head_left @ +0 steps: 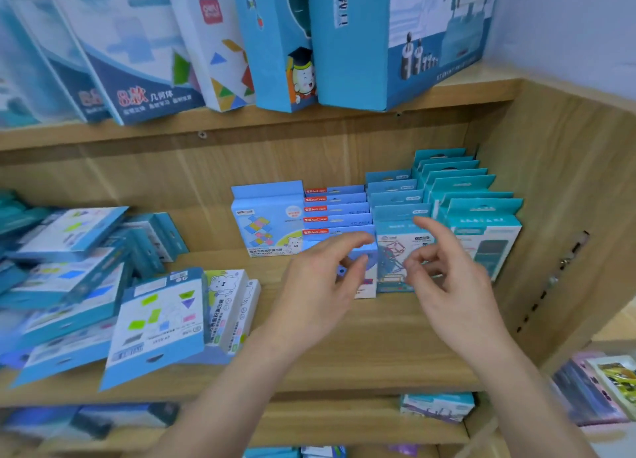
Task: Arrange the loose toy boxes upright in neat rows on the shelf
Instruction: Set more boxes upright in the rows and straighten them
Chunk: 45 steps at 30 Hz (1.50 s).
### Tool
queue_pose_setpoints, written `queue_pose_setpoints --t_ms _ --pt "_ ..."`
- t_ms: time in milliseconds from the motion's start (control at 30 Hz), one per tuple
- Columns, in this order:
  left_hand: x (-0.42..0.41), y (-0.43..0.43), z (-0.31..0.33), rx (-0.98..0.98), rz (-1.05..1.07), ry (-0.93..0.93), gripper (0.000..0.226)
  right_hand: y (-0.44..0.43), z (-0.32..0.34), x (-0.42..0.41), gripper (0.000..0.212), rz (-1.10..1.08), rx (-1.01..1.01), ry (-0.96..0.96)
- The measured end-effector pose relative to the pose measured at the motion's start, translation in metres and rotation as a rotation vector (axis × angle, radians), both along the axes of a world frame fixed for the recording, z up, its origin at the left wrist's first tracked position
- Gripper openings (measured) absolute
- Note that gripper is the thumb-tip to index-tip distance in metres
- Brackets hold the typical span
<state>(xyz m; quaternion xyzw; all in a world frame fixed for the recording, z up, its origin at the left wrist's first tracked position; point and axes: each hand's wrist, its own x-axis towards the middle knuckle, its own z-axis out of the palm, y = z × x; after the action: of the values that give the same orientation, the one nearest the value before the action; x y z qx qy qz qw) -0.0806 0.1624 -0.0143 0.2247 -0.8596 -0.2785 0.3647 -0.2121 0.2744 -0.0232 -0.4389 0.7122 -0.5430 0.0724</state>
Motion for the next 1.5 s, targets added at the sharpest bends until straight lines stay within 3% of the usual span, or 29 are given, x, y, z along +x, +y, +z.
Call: queue_pose_setpoints --t_ms 200,333,400,500,567,667,733,800,867,933,1000,1100,1200,1367,1500 --pt "0.089 -0.022 0.003 0.068 0.108 -0.058 0.017 -0.046 -0.017 0.058 0.032 0.239 -0.033 -0.264" --pt "0.158 -0.044 -0.007 -0.074 0.299 -0.177 0.024 -0.083 -0.030 0.106 0.031 0.365 0.056 -0.294" --pt "0.193 -0.058 -0.010 -0.111 0.310 -0.324 0.044 -0.097 -0.034 0.130 0.032 0.409 0.101 -0.272" --pt "0.231 -0.076 -0.029 -0.174 0.263 -0.736 0.085 -0.115 -0.036 0.158 0.034 0.451 0.139 -0.253" --pt "0.244 -0.084 -0.039 -0.249 0.219 -0.833 0.087 -0.124 -0.036 0.172 0.035 0.468 0.160 -0.232" --pt "0.256 -0.100 -0.045 -0.368 0.226 -0.510 0.064 -0.132 -0.029 0.190 0.032 0.557 0.148 -0.278" --pt "0.260 -0.113 -0.028 -0.347 0.290 -0.273 0.039 -0.136 -0.022 0.198 0.048 0.632 0.153 -0.329" --pt "0.264 -0.123 -0.004 -0.098 0.359 -0.044 0.018 -0.144 -0.018 0.203 0.067 0.605 0.163 -0.213" --pt "0.264 -0.131 0.017 0.194 0.364 0.097 0.035 -0.154 -0.014 0.207 0.074 0.499 0.128 -0.120" --pt "0.266 -0.140 0.031 0.516 0.275 0.211 0.037 -0.162 -0.009 0.211 0.072 0.414 0.069 -0.221" --pt "0.269 -0.149 0.036 0.748 0.185 0.217 0.033 -0.168 -0.006 0.211 0.063 0.366 0.014 -0.347" --pt "0.274 -0.159 0.034 0.834 0.114 0.143 0.034 -0.171 -0.005 0.212 0.045 0.294 -0.029 -0.390" --pt "0.275 -0.164 0.033 0.931 0.064 0.158 0.036 -0.170 -0.008 0.214 0.046 0.239 -0.051 -0.436" --pt "0.279 -0.168 0.035 0.893 0.025 0.131 0.037 -0.170 -0.009 0.223 0.043 0.204 -0.086 -0.467" --pt "0.274 -0.170 0.034 0.884 0.055 0.230 0.033 -0.169 -0.016 0.226 0.037 0.157 -0.081 -0.422"
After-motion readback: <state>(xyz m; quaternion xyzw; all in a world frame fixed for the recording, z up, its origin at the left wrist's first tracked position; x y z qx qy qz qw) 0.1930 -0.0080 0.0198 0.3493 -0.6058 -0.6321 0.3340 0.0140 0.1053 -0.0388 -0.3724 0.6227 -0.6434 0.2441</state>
